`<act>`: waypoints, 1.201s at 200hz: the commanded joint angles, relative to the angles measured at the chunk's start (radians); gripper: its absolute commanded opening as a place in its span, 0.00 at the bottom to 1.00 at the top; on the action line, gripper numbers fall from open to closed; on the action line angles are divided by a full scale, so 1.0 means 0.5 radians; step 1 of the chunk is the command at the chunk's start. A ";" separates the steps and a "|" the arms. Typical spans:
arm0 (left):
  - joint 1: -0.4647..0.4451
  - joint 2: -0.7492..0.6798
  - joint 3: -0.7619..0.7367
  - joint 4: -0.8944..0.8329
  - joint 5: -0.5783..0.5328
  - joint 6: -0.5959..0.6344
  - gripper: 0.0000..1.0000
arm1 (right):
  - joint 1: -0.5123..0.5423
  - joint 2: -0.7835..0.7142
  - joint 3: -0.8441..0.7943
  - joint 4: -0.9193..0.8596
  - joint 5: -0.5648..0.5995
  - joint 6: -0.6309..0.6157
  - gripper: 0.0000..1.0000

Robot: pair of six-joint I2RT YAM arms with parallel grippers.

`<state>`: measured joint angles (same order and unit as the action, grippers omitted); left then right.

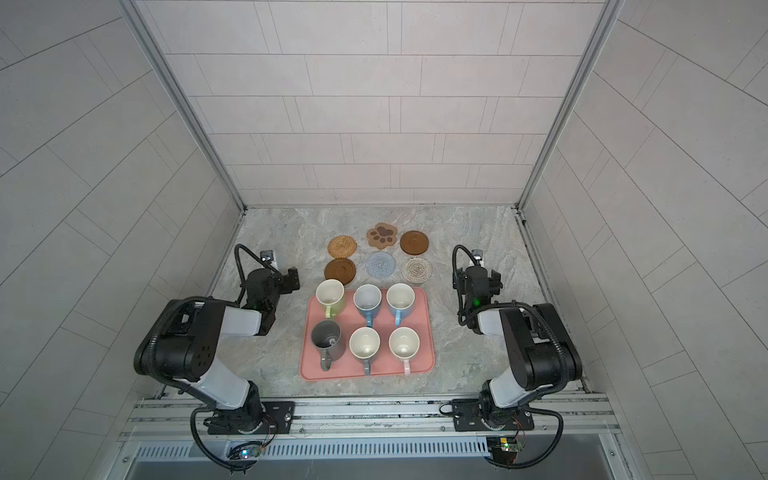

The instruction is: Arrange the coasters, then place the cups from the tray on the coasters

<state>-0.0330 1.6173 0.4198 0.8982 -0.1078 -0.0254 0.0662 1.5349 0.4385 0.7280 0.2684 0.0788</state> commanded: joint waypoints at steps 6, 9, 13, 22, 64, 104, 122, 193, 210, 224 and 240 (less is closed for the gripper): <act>0.013 -0.043 -0.011 0.005 0.007 0.027 1.00 | -0.007 -0.050 -0.017 -0.001 -0.004 -0.017 0.99; 0.012 -0.046 -0.014 0.006 0.007 0.029 1.00 | -0.007 -0.051 -0.018 -0.001 -0.005 -0.016 1.00; 0.013 -0.045 -0.014 0.008 0.007 0.027 1.00 | -0.007 -0.051 -0.018 -0.005 -0.003 -0.016 0.99; 0.011 -0.044 -0.014 0.008 0.005 0.029 1.00 | -0.007 -0.051 -0.021 -0.002 -0.006 -0.017 1.00; 0.013 -0.045 -0.011 0.006 0.005 0.028 1.00 | -0.007 -0.048 -0.017 -0.003 -0.004 -0.015 1.00; 0.011 -0.041 -0.008 0.004 0.004 0.029 1.00 | -0.010 -0.043 -0.015 -0.008 -0.012 -0.011 0.99; 0.011 -0.038 -0.008 0.001 0.004 0.029 1.00 | -0.010 -0.039 -0.012 -0.005 -0.010 -0.010 1.00; 0.012 -0.040 -0.010 0.003 0.007 0.025 1.00 | -0.012 -0.047 -0.015 -0.005 -0.007 -0.013 0.99; 0.015 -0.063 -0.032 0.032 0.017 0.029 1.00 | -0.002 -0.062 -0.028 0.025 -0.001 -0.044 1.00; 0.008 -0.200 0.008 -0.157 -0.003 0.024 1.00 | 0.010 -0.158 0.048 -0.137 -0.002 -0.122 0.99; 0.008 -0.495 0.277 -0.950 -0.088 -0.101 1.00 | 0.027 -0.396 0.317 -0.842 0.015 -0.033 0.99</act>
<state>-0.0330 1.5467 0.4248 0.7986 -0.1104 -0.0296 0.0685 1.4868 0.4545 0.6495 0.2668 0.0555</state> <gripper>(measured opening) 0.999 0.996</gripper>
